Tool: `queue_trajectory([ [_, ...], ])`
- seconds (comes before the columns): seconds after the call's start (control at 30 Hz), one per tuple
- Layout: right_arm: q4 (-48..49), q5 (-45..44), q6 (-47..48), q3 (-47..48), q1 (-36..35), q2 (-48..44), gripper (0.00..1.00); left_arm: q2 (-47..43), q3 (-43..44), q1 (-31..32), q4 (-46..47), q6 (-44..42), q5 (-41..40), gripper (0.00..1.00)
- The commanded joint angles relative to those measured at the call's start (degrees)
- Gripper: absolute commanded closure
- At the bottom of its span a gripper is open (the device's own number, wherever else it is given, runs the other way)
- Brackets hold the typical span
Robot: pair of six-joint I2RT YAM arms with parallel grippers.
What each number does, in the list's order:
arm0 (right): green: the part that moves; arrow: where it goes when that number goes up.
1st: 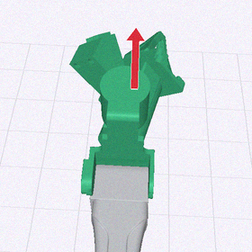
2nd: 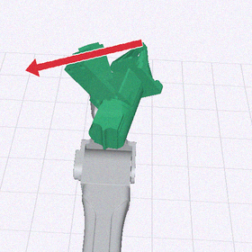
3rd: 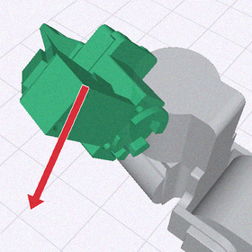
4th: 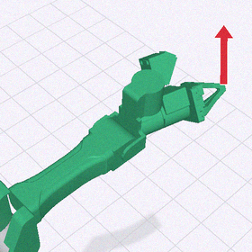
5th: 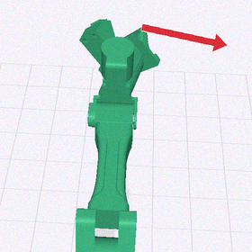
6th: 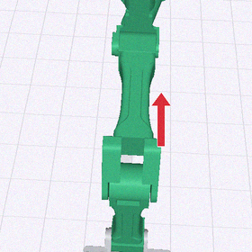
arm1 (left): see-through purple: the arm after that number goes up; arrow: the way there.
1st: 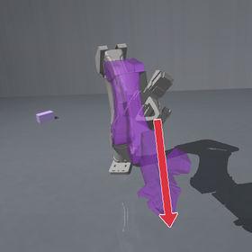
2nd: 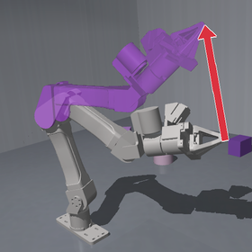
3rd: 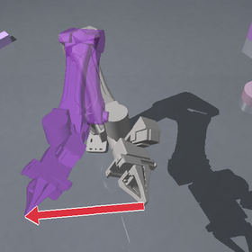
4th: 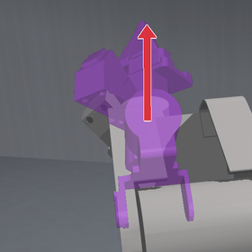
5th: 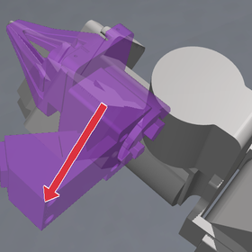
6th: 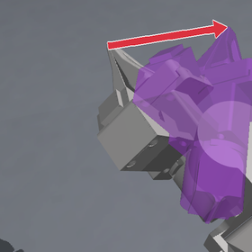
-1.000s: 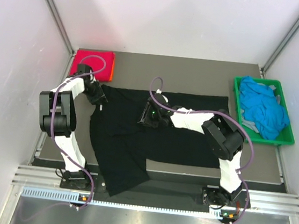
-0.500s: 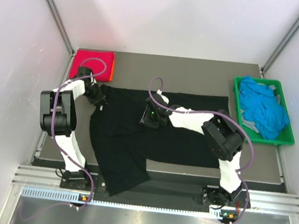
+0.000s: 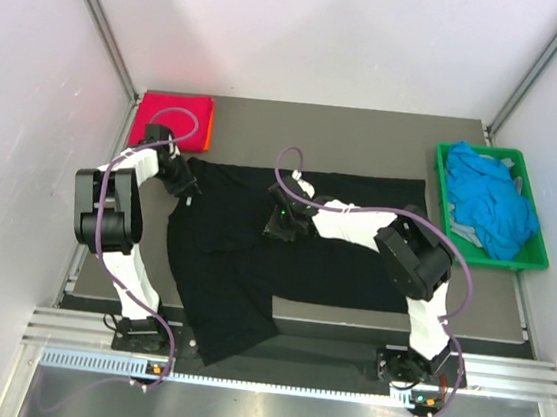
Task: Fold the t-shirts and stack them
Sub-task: Fold the tshirt
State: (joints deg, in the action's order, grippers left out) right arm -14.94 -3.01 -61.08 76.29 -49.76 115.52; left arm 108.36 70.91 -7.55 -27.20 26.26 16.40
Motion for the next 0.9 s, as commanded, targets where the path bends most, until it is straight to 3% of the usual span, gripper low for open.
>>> queue_trajectory([
  [0.0,-1.0,-0.8,-0.1,2.5,-1.3,-0.1,0.89,-2.5,1.5,0.3,0.2,-0.2,1.3,0.73],
  [0.13,0.1,-0.5,0.8,2.2,-1.3,-0.5,0.99,-3.0,1.4,0.4,-0.1,-0.2,0.5,0.73],
  [0.27,0.6,0.5,1.1,2.4,-1.3,-0.2,1.00,-3.4,1.3,0.4,0.1,0.0,1.2,0.76],
  [0.37,1.3,0.5,1.4,1.9,-1.3,-0.6,1.00,-3.4,1.6,0.4,-0.5,0.1,0.5,0.87],
  [0.43,1.5,0.2,1.9,1.8,-1.4,-1.2,1.00,-3.6,1.9,0.4,-1.8,0.0,-0.5,1.00],
  [0.7,3.2,-1.8,4.2,0.2,-1.3,-4.2,1.00,-6.3,2.6,1.7,-6.0,0.3,-5.0,1.00],
  [0.77,3.5,-1.8,4.3,0.1,-1.3,-4.3,1.00,-6.1,3.4,2.2,-6.9,0.0,-4.9,0.84],
  [0.87,3.8,-1.4,4.4,0.2,-1.3,-4.1,1.00,-5.4,4.0,2.2,-7.0,-0.2,-3.8,0.82],
])
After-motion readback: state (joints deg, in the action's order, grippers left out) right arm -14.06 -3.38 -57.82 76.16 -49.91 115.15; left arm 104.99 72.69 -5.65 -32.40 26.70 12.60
